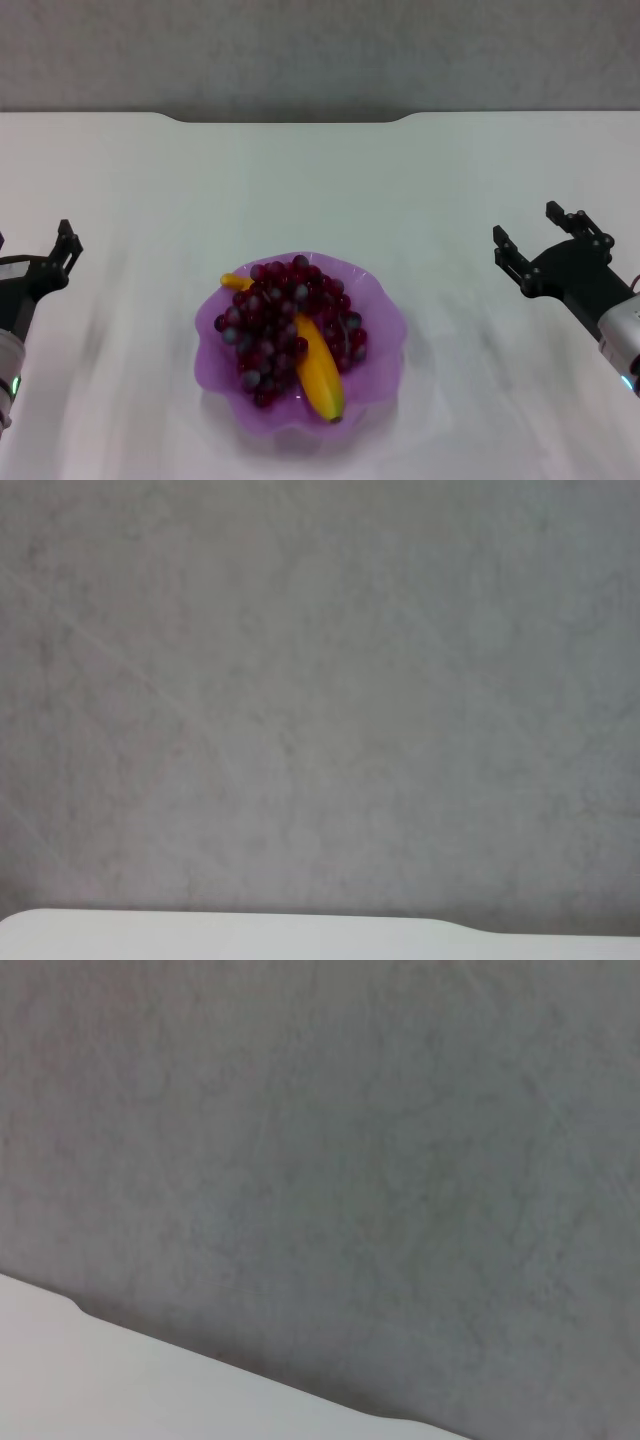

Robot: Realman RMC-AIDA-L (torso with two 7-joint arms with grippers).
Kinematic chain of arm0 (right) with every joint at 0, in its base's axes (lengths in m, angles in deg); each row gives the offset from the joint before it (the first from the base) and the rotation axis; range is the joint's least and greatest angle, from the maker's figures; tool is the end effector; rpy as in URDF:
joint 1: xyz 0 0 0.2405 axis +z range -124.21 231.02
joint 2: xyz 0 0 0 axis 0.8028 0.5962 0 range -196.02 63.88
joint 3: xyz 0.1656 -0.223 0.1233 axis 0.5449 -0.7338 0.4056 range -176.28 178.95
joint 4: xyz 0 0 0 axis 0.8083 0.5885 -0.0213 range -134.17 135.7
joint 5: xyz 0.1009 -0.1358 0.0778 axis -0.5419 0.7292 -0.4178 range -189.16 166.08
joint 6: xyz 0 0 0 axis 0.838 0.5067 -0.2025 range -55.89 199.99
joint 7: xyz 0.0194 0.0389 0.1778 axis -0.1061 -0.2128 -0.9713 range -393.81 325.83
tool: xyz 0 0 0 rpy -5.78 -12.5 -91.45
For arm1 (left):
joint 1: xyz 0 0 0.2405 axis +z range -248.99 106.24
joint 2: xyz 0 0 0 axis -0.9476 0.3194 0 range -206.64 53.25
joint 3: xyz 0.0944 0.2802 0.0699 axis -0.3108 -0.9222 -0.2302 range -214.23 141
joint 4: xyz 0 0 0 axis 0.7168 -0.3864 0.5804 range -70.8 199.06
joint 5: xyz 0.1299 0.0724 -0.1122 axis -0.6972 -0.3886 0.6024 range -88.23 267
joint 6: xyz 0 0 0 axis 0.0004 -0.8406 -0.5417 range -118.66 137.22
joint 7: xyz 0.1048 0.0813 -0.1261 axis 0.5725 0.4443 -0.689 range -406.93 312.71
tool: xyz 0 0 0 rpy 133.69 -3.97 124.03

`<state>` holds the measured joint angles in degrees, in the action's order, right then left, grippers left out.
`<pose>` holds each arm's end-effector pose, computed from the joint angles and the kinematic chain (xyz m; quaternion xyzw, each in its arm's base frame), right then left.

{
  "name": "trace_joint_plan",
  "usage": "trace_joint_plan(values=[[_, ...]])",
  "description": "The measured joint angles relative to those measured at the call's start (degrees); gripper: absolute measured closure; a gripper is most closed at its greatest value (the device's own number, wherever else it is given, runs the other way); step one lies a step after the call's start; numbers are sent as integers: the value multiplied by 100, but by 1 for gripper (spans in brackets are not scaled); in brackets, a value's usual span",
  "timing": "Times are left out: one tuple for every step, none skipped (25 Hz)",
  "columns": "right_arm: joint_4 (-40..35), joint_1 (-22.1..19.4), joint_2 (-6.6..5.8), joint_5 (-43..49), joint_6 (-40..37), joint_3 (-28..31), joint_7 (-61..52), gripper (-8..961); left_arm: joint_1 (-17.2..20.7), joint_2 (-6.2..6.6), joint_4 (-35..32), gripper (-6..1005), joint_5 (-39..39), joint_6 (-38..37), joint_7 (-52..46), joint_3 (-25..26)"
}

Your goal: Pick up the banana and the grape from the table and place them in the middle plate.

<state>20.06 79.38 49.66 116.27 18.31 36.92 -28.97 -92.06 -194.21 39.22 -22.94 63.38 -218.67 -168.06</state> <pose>0.3274 0.3833 -0.0718 -0.7961 0.1660 0.2025 0.5456 -0.3694 0.3766 -0.0233 -0.6302 -0.3180 -0.2466 0.6640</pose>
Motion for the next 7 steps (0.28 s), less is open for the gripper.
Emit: trace_joint_plan(values=[[-1, 10, 0, 0, 9, -1, 0, 213, 0, -1, 0, 113, 19, 0, -1, 7], [-1, 20, 1, 0, 16, -4, 0, 213, 0, -1, 0, 113, 48, 0, -2, 7], [0, 31, 1, 0, 22, -6, 0, 213, 0, 0, 0, 113, 83, 0, -3, 0], [9, 36, 2, 0, 27, -4, -1, 213, 0, 1, 0, 113, 114, 0, -3, -10], [19, 38, 2, 0, 30, 2, -2, 213, 0, 3, 0, 113, 125, 0, -3, -15], [28, 41, 2, -2, 30, 11, -4, 213, 1, 5, 0, 113, 132, 0, -3, -21], [32, 43, 2, -4, 31, 18, -6, 213, 1, 5, 0, 113, 132, 0, -3, -21]])
